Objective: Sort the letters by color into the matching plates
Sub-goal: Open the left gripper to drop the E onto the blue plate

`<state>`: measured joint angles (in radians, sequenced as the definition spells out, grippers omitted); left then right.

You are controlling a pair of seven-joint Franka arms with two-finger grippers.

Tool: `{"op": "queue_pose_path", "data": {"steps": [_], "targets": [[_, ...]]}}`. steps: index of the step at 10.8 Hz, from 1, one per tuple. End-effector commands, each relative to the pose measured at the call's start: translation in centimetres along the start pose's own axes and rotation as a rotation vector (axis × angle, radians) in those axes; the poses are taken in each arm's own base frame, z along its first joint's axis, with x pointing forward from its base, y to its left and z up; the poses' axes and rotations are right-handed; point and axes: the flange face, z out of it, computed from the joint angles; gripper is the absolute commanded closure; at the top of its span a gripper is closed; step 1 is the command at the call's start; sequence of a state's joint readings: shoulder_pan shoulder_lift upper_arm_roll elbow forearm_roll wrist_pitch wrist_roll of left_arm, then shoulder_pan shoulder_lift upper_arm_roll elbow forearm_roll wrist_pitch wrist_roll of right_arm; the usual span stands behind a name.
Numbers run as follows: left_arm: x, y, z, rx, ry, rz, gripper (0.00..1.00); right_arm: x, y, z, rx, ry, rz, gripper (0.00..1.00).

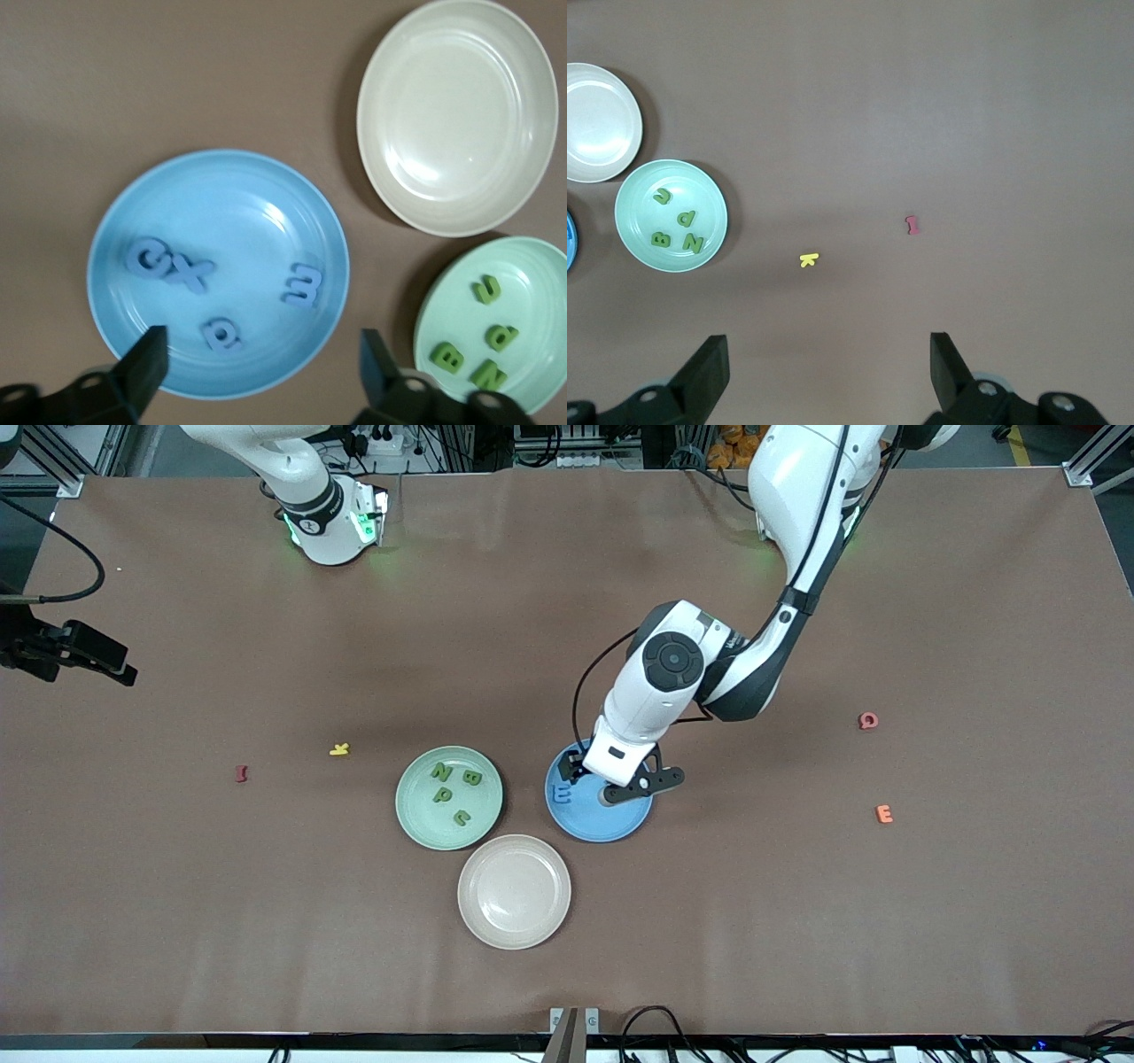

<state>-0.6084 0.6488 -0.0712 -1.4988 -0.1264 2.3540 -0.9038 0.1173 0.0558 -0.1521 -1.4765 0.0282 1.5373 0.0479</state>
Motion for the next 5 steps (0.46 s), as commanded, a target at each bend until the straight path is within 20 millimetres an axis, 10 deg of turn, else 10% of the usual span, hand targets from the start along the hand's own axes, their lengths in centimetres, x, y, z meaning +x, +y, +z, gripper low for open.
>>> {"op": "queue_pose_path", "data": {"steps": [1,5], "targets": [[3.2,-2.7,-0.6,0.081,0.000,0.029,0.00,-0.2,0.1,-0.4,0.002,0.004,0.008,0.00],[8.5,-8.4,-3.6,0.157,-0.064,0.075,0.00,-0.1,0.1,-0.4,0.002,0.004,0.008,0.00]]}}
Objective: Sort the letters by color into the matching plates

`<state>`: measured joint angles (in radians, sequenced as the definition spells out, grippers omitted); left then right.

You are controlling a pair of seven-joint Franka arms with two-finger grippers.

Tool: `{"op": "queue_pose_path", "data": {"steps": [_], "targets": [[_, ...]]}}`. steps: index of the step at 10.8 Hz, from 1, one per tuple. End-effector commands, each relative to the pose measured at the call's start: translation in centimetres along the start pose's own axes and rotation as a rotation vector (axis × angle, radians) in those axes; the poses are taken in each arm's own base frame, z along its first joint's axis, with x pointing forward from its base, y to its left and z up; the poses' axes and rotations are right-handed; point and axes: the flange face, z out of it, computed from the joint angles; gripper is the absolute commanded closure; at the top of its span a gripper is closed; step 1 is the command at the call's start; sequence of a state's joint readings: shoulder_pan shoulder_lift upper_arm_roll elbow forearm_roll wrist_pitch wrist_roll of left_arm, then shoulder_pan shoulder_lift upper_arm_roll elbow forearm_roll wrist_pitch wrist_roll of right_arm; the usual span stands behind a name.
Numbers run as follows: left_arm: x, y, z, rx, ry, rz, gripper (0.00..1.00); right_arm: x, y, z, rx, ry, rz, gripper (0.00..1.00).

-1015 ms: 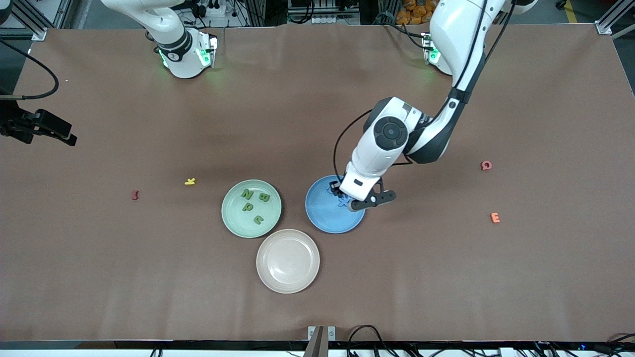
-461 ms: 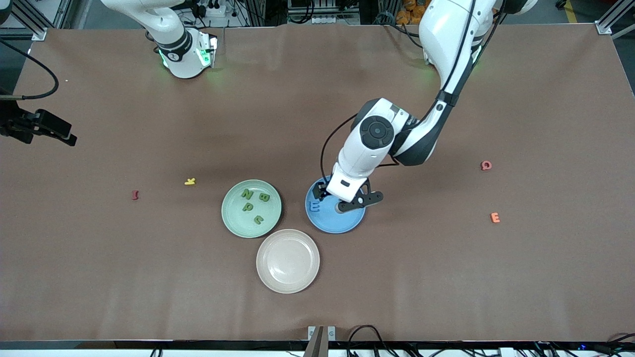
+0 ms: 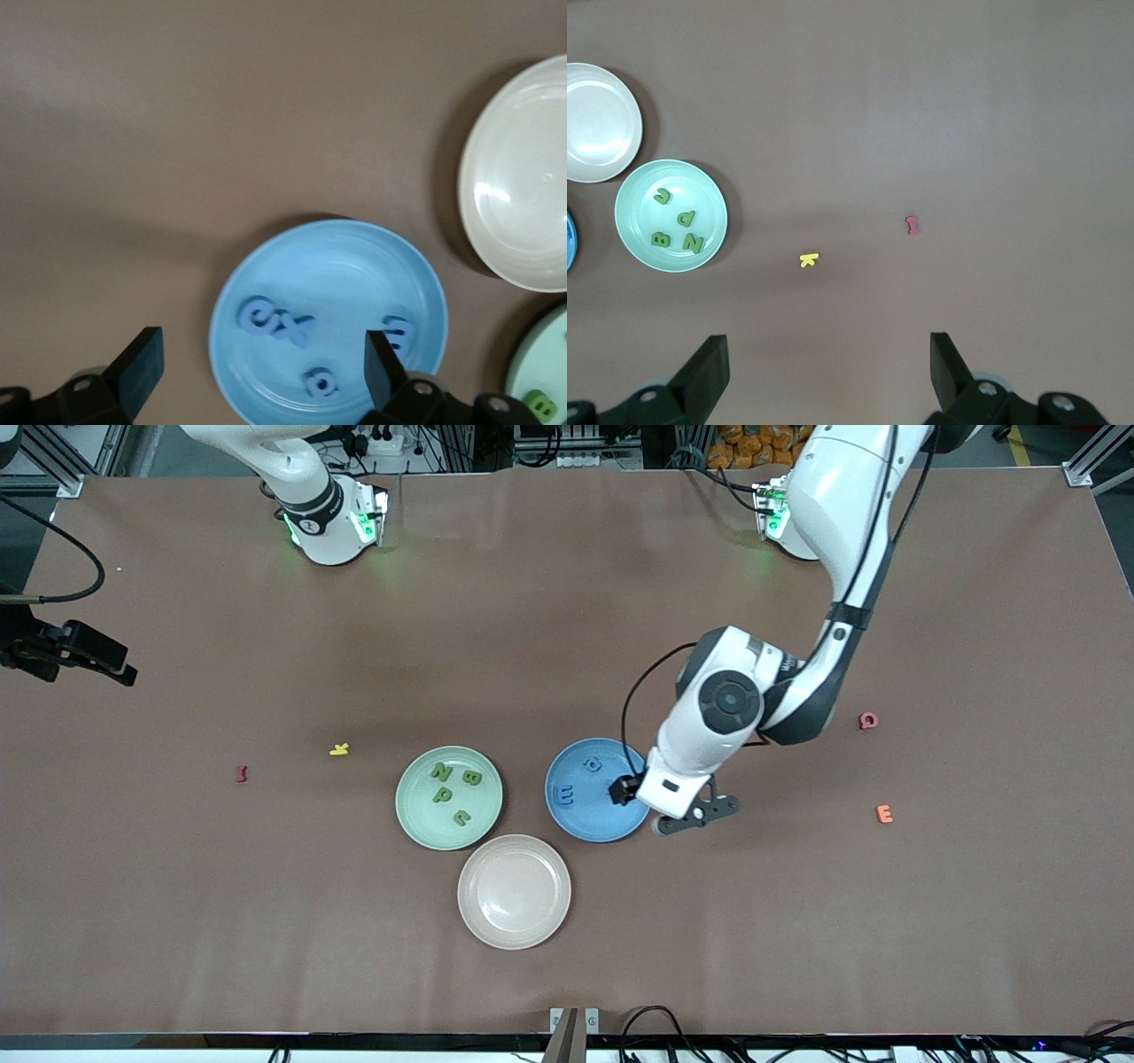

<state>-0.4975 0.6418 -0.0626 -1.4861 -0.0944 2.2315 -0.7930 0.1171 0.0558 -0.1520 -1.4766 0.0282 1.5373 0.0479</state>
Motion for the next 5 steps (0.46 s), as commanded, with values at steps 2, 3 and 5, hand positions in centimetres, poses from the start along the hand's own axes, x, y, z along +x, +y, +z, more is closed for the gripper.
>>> {"op": "queue_pose_path", "data": {"steps": [2,3,5], "targets": [[4.7,-7.3,-4.6,0.099,-0.089,0.114,0.00,-0.1,0.2,-0.3,0.002,0.004,0.009,0.00],[5.2,-9.4,-5.8,0.117,-0.123,0.143,0.00,-0.1,0.2,-0.3,0.003,0.004,0.009,0.00],[6.0,-12.7,-7.2,0.128,-0.149,0.159,0.00,-0.1,0.6,-0.4,0.006,0.004,0.015,0.00]]}}
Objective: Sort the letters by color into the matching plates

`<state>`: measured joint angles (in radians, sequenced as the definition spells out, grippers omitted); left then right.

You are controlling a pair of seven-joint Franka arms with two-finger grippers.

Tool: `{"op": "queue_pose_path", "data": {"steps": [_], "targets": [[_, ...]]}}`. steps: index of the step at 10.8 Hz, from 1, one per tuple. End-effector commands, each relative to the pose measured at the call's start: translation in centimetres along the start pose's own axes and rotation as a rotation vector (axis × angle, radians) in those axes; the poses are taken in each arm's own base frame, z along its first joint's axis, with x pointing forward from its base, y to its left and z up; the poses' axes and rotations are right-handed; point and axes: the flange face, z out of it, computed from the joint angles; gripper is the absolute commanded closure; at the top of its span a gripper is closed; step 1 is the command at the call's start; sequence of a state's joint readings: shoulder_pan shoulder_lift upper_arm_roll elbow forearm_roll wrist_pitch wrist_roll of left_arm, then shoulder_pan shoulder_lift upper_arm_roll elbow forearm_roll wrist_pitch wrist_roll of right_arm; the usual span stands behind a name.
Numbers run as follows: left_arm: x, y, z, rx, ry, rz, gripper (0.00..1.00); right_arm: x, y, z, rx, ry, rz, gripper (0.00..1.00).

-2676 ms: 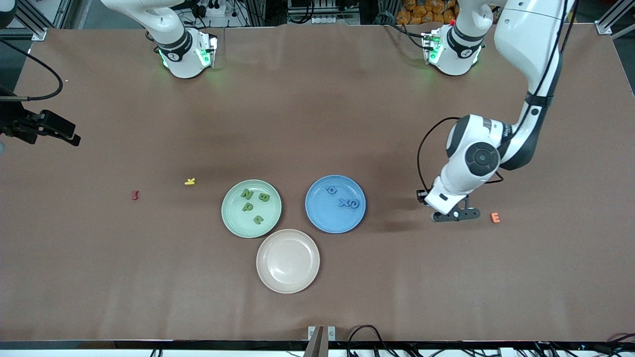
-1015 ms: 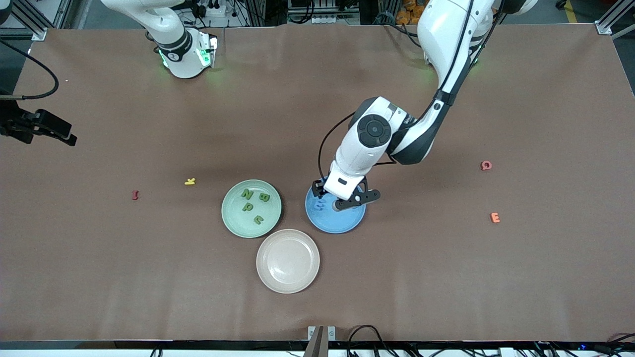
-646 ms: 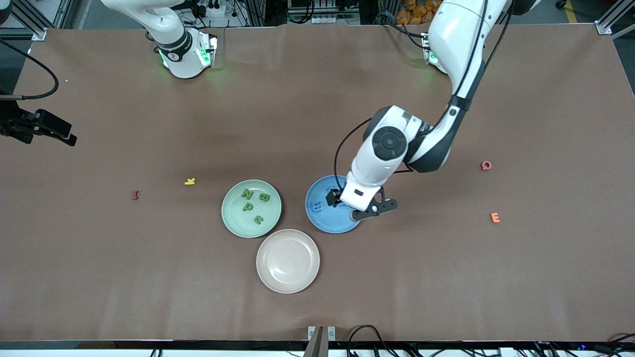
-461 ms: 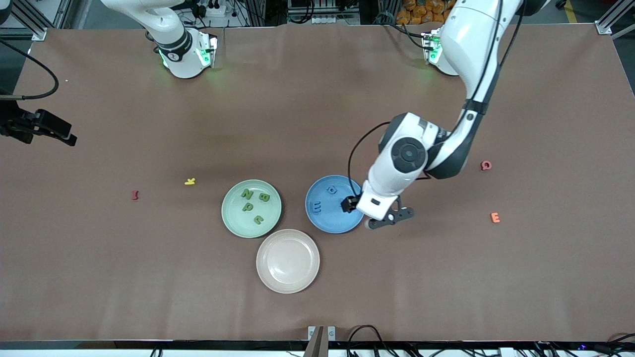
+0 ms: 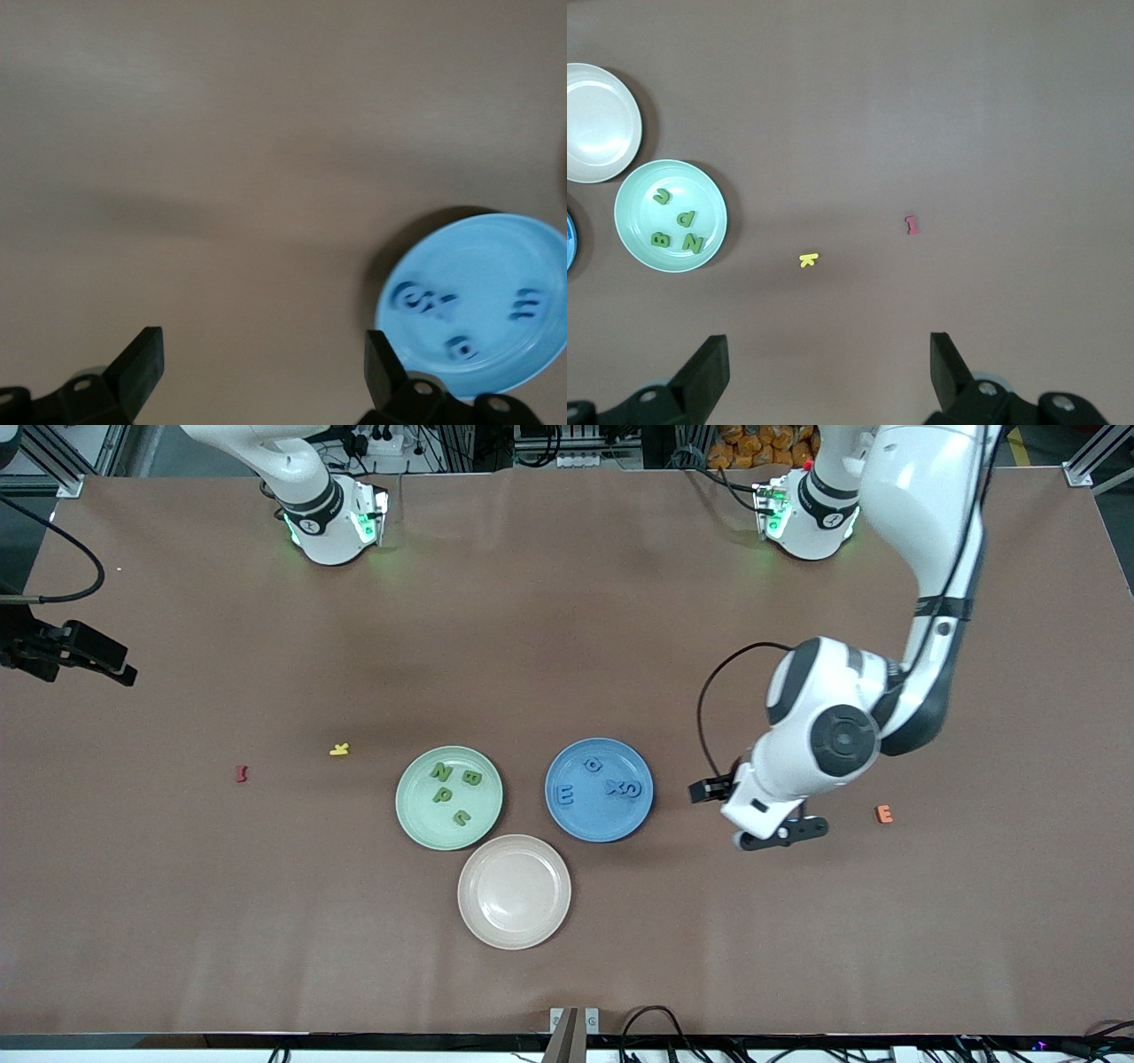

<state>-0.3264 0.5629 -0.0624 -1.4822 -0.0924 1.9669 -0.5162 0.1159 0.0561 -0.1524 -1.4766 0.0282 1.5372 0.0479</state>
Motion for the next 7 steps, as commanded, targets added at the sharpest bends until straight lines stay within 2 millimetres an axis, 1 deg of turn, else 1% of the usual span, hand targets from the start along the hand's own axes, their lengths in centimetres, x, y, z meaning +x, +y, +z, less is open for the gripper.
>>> {"op": "queue_pose_path", "data": {"steps": [1,2,3,4,5,6,7], "targets": [[-1.0,-4.9,-1.9,0.031,-0.029,0.062,0.00,-0.1,0.5,-0.4,0.007,0.005,0.012,0.00],[-1.2,-6.7,-2.1,0.034,-0.039,0.083,0.00,-0.1,0.5,-0.4,0.007,0.005,0.012,0.00],[-1.8,-8.3,-2.6,0.043,-0.039,0.107,0.00,-0.1,0.5,-0.4,0.007,0.005,0.012,0.00],[-2.4,-10.8,-3.5,0.056,-0.030,0.129,0.00,-0.1,0.5,-0.4,0.007,0.005,0.012,0.00],[-3.0,-12.6,-3.8,0.057,-0.037,0.150,0.00,-0.1,0.5,-0.4,0.007,0.005,0.012,0.00],[-3.7,-14.6,-4.2,0.059,-0.041,0.153,0.00,-0.1,0.5,-0.4,0.006,0.005,0.012,0.00],[-4.9,-16.4,-5.3,0.059,-0.025,0.154,0.00,-0.1,0.3,-0.3,0.006,0.003,0.010,0.00]]}}
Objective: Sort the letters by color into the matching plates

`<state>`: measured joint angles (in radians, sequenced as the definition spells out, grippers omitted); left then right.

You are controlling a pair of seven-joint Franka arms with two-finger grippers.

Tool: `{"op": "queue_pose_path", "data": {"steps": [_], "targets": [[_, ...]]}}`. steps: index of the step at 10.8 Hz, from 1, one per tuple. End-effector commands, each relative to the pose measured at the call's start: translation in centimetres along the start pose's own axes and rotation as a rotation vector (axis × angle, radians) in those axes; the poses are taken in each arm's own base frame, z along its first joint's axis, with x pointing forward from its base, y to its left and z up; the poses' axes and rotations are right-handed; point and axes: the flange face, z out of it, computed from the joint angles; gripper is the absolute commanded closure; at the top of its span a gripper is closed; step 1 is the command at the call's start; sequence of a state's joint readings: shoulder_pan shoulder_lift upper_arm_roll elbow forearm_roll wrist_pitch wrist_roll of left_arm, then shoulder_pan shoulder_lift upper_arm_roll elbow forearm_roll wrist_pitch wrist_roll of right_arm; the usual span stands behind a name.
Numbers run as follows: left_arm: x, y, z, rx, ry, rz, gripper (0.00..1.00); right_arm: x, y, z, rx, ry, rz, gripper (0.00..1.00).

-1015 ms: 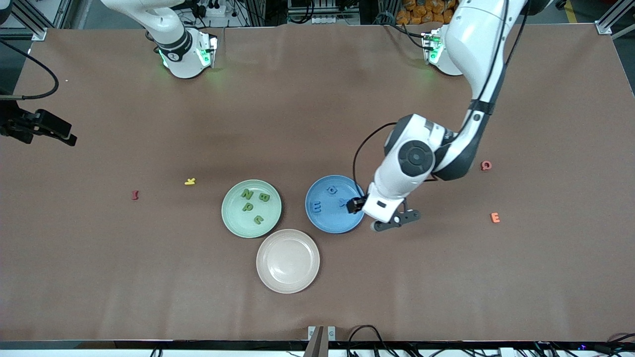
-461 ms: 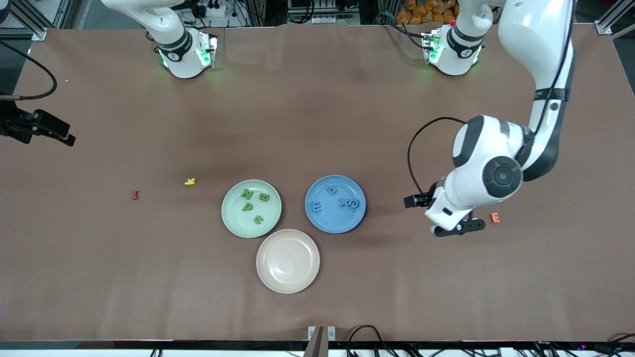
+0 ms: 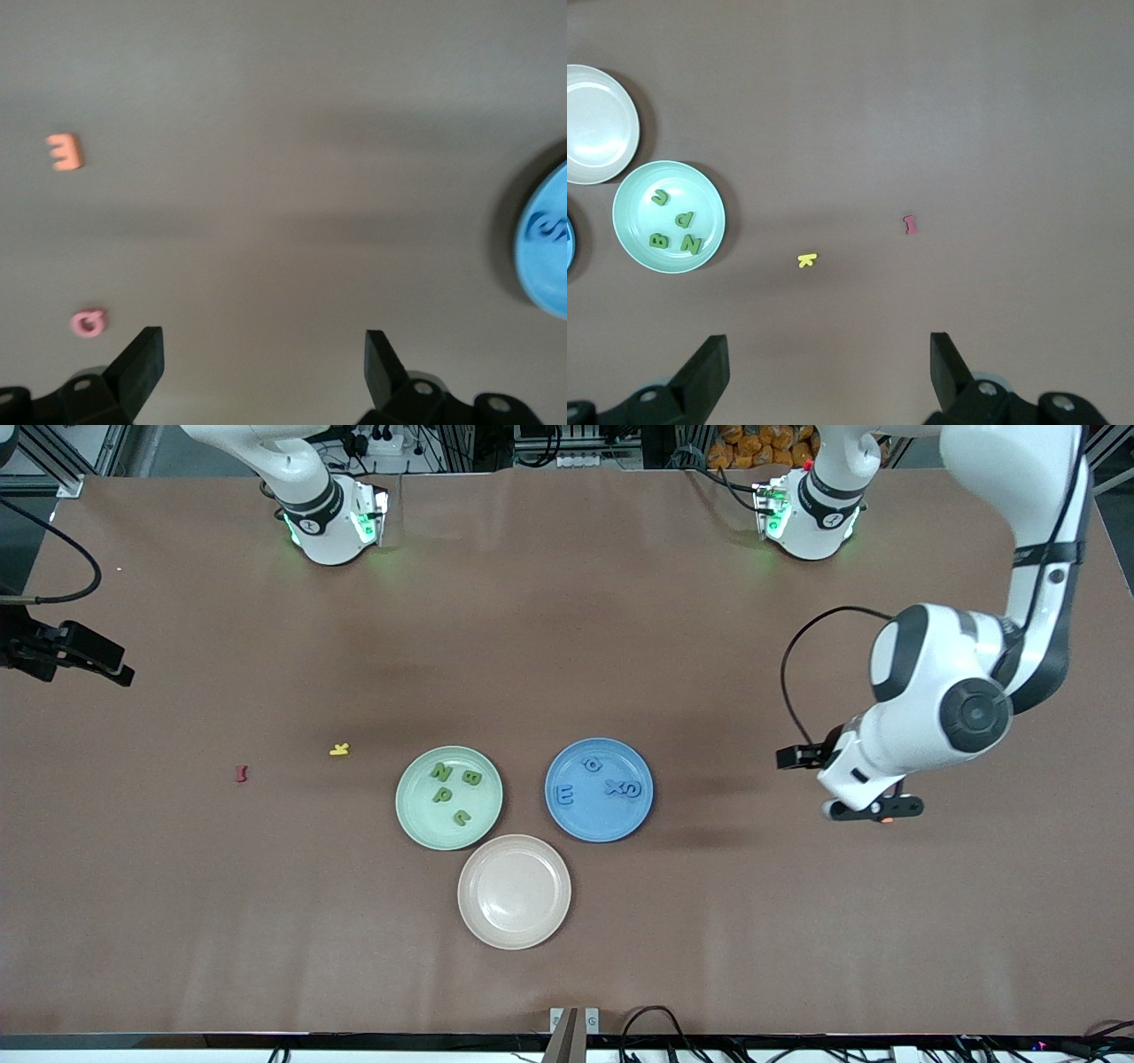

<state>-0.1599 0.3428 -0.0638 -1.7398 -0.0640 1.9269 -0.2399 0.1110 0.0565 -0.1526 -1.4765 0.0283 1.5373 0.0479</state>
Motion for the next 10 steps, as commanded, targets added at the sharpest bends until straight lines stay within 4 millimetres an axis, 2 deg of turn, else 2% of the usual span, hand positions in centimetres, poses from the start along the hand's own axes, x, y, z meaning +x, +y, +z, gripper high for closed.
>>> {"op": "queue_pose_path", "data": {"steps": [1,4,6,8,10], "targets": [[-5.2,-5.8,-2.8,0.031,0.045,0.030,0.00,-0.1,0.0,-0.3,0.007,0.003,0.005,0.00],[-7.4,-9.3,-8.6,0.024,0.127,0.051,0.00,0.1,-0.3,-0.1,0.012,0.004,0.001,0.00],[-7.7,-9.6,-13.2,0.026,0.186,0.041,0.00,0.1,-0.4,-0.1,0.012,0.004,-0.001,0.00],[-7.9,-9.7,-19.2,0.082,0.255,0.058,0.00,0.1,-0.4,-0.1,0.014,0.006,-0.001,0.00],[-9.2,-9.7,-23.0,0.069,0.229,0.050,0.00,0.0,-0.4,-0.2,0.014,0.006,-0.001,0.00]]}}
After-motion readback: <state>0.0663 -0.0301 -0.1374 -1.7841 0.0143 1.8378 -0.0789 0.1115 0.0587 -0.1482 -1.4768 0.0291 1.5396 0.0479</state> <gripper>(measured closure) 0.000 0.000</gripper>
